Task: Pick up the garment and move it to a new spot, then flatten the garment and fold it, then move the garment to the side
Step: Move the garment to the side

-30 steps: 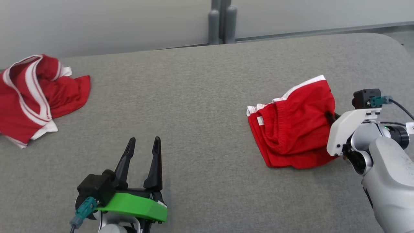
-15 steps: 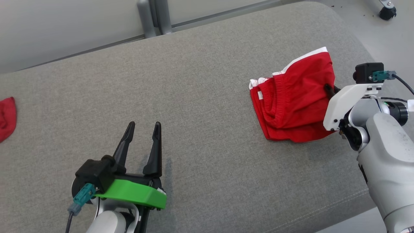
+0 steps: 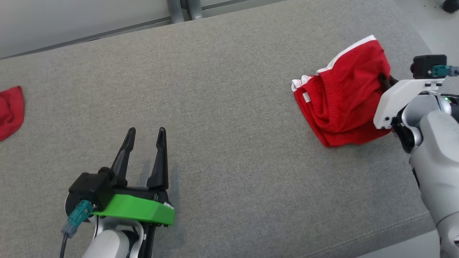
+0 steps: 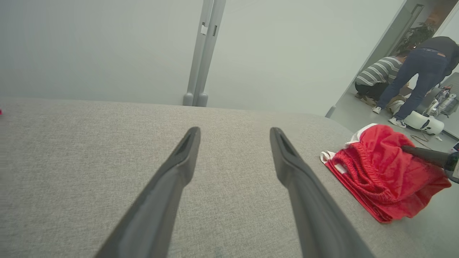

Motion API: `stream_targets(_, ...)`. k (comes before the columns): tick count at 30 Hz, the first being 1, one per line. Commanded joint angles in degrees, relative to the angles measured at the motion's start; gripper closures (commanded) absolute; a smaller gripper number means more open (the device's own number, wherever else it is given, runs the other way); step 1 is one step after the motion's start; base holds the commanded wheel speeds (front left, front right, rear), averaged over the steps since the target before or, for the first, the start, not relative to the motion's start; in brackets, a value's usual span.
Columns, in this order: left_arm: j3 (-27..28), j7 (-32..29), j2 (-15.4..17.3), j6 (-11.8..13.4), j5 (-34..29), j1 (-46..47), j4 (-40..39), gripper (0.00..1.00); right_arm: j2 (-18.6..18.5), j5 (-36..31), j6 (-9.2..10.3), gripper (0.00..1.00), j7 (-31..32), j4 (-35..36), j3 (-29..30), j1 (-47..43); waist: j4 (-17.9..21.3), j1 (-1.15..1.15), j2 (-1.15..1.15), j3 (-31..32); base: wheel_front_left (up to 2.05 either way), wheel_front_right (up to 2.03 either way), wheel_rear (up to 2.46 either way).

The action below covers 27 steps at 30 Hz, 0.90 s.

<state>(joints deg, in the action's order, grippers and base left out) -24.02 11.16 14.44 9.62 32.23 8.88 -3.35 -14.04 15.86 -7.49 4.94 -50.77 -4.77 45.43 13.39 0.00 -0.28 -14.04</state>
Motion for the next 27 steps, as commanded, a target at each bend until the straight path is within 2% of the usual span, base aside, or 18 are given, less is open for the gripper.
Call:
stream_targets(1, 0.2, -0.1, 0.7, 0.2, -0.2, 1.2, -0.4, 0.0, -1.0, -0.7, 0.0, 1.0, -0.9, -0.5, 0.7, 1.2, -1.3, 0.0, 0.28, -1.0, 0.0, 0.0, 0.0)
stream_targets(11, 0.0, -1.8, 2.6, 1.0, -1.8, 2.2, -3.3, 0.0, -10.1, -5.9, 0.01, 1.0, -4.0, -4.8, 5.2, 4.3, -5.1, 0.0, 0.28, -4.8, 0.0, 0.0, 0.0)
stream_targets(15, -0.3, -2.7, 3.4, 1.5, -2.4, 2.5, -4.7, 0.0, -12.6, -7.8, 0.01, 1.0, -4.9, -6.7, 7.2, 5.2, -6.5, 0.0, 0.28, -6.3, 0.0, 0.0, 0.0)
stream_targets(25, -0.7, -4.4, 4.6, 2.5, -3.2, 2.5, -7.6, 0.0, -14.4, -14.0, 0.0, 1.0, -7.8, -10.8, 10.5, 6.9, -7.8, 0.0, 0.28, -8.3, 0.0, 0.0, 0.0)
stream_targets(26, -1.0, -4.7, 4.6, 2.5, -3.4, 2.5, -8.0, 0.0, -14.7, -15.7, 0.01, 0.89, -8.2, -11.8, 11.5, 6.8, -7.7, 0.0, 0.28, -8.4, 0.0, 0.0, 0.0)
stream_targets(27, -1.2, -4.9, 4.6, 2.5, -3.4, 2.5, -8.2, 0.0, -15.0, -16.3, 0.01, 0.63, -8.5, -12.2, 12.3, 6.8, -7.7, 0.0, 0.28, -8.4, 0.0, 0.0, 0.0)
